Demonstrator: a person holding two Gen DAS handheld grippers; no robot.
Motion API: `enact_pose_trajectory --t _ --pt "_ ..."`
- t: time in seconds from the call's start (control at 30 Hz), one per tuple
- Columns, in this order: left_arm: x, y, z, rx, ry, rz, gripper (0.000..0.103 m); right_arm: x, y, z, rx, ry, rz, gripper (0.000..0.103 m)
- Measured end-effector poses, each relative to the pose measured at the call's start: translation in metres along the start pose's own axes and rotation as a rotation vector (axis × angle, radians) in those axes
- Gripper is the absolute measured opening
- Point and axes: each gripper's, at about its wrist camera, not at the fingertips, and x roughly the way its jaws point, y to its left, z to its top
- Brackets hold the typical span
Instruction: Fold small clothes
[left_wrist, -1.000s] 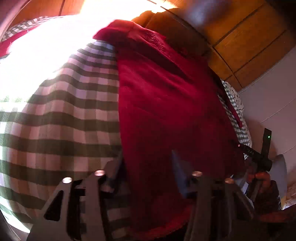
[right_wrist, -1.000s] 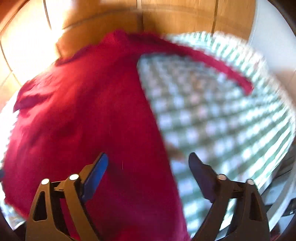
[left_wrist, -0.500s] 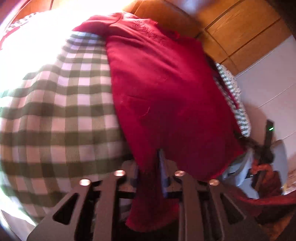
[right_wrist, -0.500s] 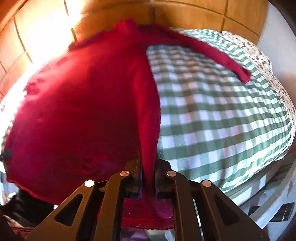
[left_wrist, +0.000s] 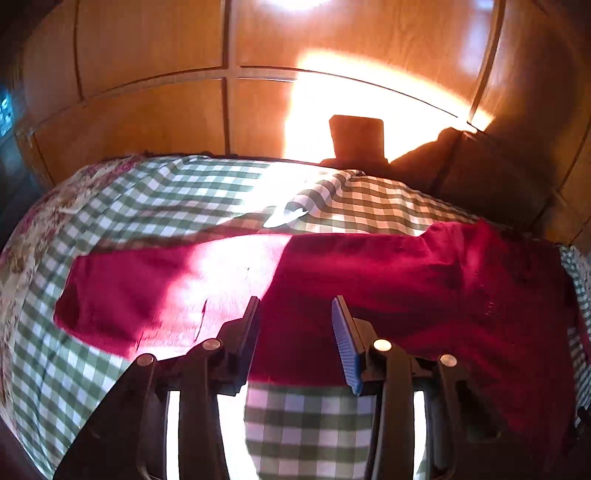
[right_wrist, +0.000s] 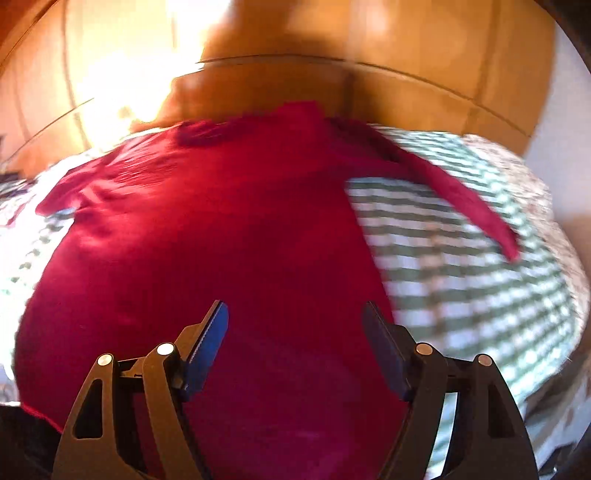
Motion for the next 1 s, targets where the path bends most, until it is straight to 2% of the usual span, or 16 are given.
enact_pose_trajectory --t 0.1,0.17,0.2,0.23,0.27,0.4,0.47,0.5,0.57,0.67,0.73,0.8,0.87,0.93,1.0 --pt "0.034 -0.021 0.013 0.096 0.025 0.074 0.039 0.021 0.033 0.004 -0.043 0.039 0.055 0.074" --pt "0.061 -0.027 0.014 0.109 0.067 0.173 0.039 0.035 0.041 0.005 -0.067 0.049 0.066 0.074" --pt "0.078 -0.018 0.011 0.091 0.097 0.232 0.040 0.043 0.045 0.007 -0.075 0.059 0.065 0.074" --pt "0.084 -0.012 0.005 0.047 0.105 0.242 0.041 0.046 0.046 0.006 -0.074 0.068 0.062 0.075" --pt "0.084 -0.003 0.002 -0.008 0.082 0.216 0.041 0.048 0.044 0.006 -0.063 0.071 0.072 0.076" --pt "0.078 0.001 0.000 -0.079 0.069 0.263 0.041 0.047 0.020 0.011 -0.013 0.067 0.114 0.076" --pt "0.071 0.000 0.001 -0.132 0.066 0.280 0.040 0.036 -0.005 0.013 0.057 0.044 0.110 0.076" --pt "0.064 -0.007 0.000 -0.135 0.051 0.268 0.038 0.030 -0.025 0.017 0.105 0.019 0.073 0.076" --pt "0.050 -0.027 -0.003 -0.118 0.019 0.205 0.043 0.017 -0.067 0.019 0.202 -0.027 -0.019 0.076" --pt "0.026 -0.072 -0.014 -0.069 -0.030 0.090 0.054 0.008 -0.147 0.016 0.396 -0.072 -0.208 0.076" --pt "0.014 -0.110 -0.026 -0.022 -0.043 -0.001 0.061 0.010 -0.185 0.015 0.448 -0.080 -0.341 0.076" --pt "0.005 -0.150 -0.041 0.040 -0.046 -0.076 0.063 0.018 -0.214 0.018 0.451 -0.082 -0.450 0.076" --pt "0.000 -0.188 -0.057 0.110 -0.047 -0.141 0.067 0.034 -0.229 0.026 0.411 -0.057 -0.510 0.074" --pt "0.000 -0.219 -0.071 0.178 -0.046 -0.151 0.069 0.060 -0.240 0.038 0.327 -0.007 -0.576 0.071" --pt "0.009 -0.236 -0.081 0.197 -0.008 -0.171 0.069 0.079 -0.247 0.045 0.250 0.029 -0.629 0.068"
